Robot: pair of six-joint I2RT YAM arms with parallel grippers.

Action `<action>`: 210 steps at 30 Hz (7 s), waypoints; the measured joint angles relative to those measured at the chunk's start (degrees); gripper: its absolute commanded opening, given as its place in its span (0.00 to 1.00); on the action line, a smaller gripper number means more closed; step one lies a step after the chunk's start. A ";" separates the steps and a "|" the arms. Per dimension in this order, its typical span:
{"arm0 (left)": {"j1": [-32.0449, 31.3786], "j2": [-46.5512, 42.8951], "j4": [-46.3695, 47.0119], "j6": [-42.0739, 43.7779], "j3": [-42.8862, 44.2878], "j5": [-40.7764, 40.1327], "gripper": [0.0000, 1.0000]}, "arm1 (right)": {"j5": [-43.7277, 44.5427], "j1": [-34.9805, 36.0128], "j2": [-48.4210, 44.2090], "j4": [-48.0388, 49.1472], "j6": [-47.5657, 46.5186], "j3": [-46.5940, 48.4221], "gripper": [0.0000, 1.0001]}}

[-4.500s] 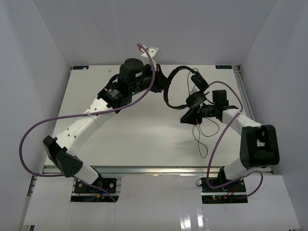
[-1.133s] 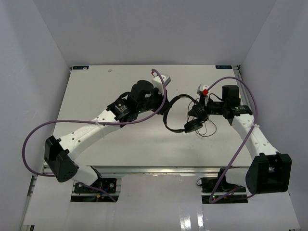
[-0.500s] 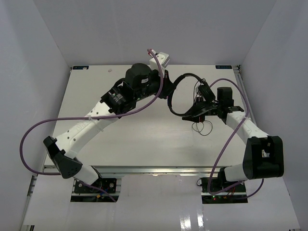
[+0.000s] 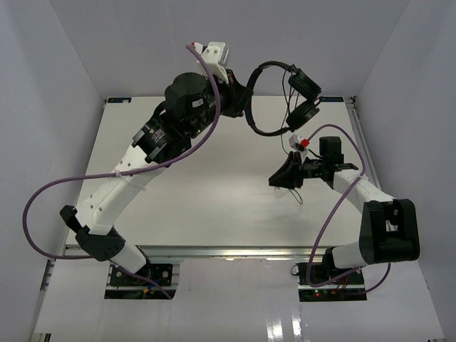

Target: Wrap the headphones

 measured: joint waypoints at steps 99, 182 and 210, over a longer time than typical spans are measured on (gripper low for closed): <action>0.55 -8.88 23.06 -3.39 -45.54 27.20 0.00 | 34.18 0.63 -11.68 -7.40 -0.79 4.92 0.12; 13.16 -12.28 12.02 -11.99 -22.89 8.91 0.00 | 30.03 5.03 4.75 53.74 43.46 -5.35 0.74; 13.16 -12.19 10.67 -12.12 -22.81 11.48 0.00 | 26.61 9.05 6.10 56.23 34.71 -1.81 0.91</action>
